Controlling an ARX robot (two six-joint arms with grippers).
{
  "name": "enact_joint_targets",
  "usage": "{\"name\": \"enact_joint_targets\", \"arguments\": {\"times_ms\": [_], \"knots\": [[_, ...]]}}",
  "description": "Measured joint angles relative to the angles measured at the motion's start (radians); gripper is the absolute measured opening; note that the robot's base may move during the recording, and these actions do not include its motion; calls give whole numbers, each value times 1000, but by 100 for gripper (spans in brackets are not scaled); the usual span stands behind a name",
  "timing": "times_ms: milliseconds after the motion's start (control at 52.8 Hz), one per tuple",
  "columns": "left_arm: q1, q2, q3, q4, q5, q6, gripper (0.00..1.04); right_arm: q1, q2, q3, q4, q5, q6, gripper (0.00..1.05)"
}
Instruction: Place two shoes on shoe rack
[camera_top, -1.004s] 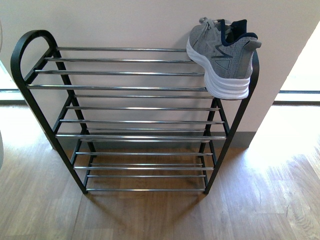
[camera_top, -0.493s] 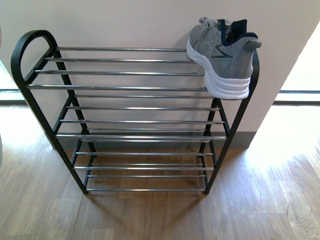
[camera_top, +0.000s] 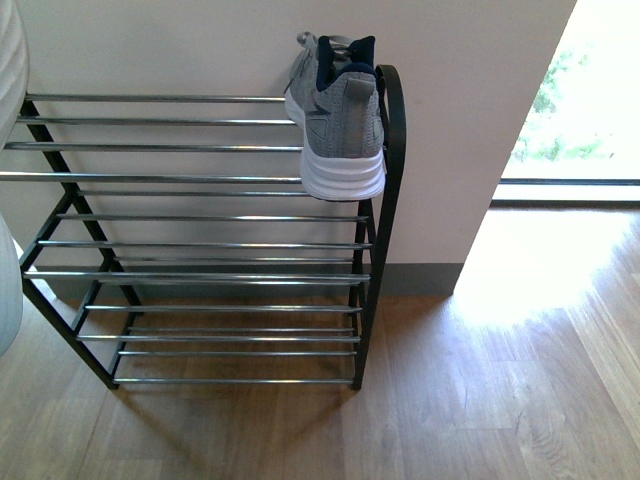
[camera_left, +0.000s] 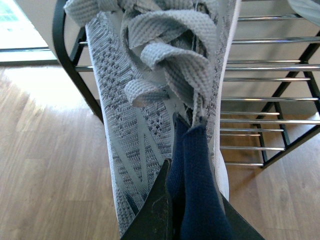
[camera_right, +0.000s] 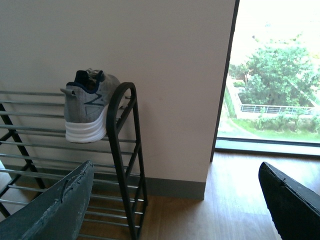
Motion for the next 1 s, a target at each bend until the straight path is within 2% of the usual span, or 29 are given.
{"name": "enact_joint_targets", "arguments": {"times_ms": [322, 436, 663, 834, 1004], "knots": [[5, 0, 0, 4, -20, -6, 3, 0, 0, 0, 0, -3, 0, 96], [2, 60, -15, 199, -26, -81, 3, 0, 0, 0, 0, -3, 0, 96], [0, 386, 318, 120, 221, -218, 2, 0, 0, 0, 0, -3, 0, 96], [-24, 623, 587, 34, 278, -332, 2, 0, 0, 0, 0, -3, 0, 96], [-64, 769, 769, -84, 310, -348, 2, 0, 0, 0, 0, -3, 0, 96]]}}
